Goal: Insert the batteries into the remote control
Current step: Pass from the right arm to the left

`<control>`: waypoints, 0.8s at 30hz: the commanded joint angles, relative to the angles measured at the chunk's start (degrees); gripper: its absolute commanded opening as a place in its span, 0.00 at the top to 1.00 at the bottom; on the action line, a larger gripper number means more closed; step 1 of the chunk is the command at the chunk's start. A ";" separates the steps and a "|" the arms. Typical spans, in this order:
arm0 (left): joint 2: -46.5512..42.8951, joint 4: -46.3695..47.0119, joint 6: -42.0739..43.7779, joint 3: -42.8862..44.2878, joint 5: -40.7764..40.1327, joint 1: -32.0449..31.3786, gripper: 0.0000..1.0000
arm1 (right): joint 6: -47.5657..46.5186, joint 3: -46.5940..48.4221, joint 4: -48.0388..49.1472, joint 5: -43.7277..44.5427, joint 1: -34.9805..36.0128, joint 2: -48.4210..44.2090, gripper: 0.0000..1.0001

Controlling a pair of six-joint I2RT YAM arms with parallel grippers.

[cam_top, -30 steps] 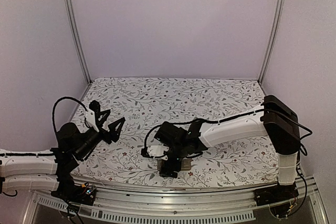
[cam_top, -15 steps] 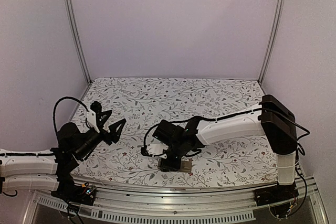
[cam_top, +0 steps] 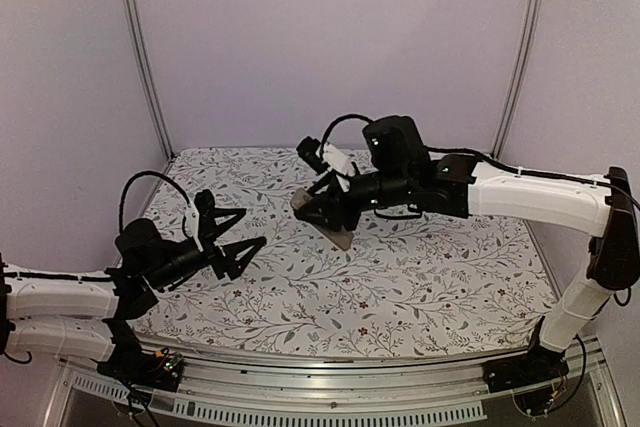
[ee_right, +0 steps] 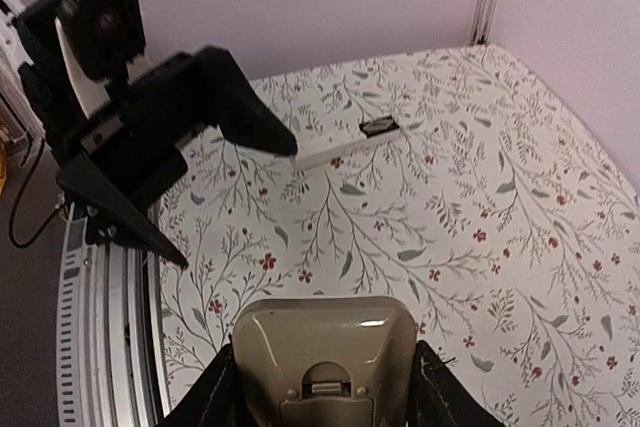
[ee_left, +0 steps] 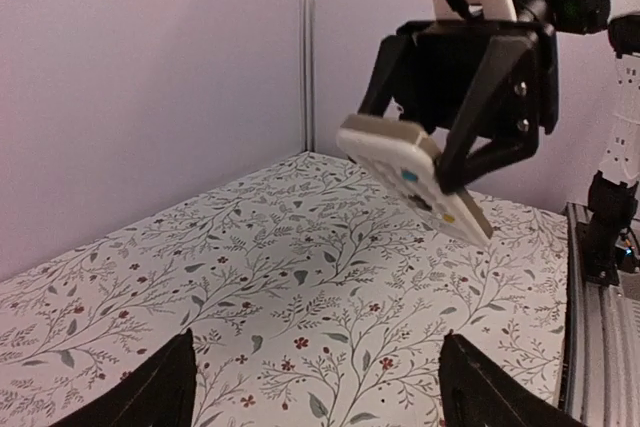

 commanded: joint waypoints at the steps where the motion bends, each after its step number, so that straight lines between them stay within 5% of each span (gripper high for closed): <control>1: 6.45 2.23 -1.84 8.87 21.47 1.19 0.15 | 3.58 -2.14 19.50 -3.35 0.25 -8.14 0.80; 4: 11.68 4.81 -7.05 14.80 28.22 1.37 0.00 | 3.76 -2.04 24.54 -4.37 0.29 -9.90 0.80; 14: 22.71 17.97 -19.24 26.60 40.31 1.38 0.00 | 5.19 -1.60 29.70 -8.27 0.29 -11.06 0.80; 24: 26.85 14.67 -19.51 32.41 33.66 -1.53 0.01 | 6.10 -3.22 31.11 -8.53 0.29 -11.47 0.81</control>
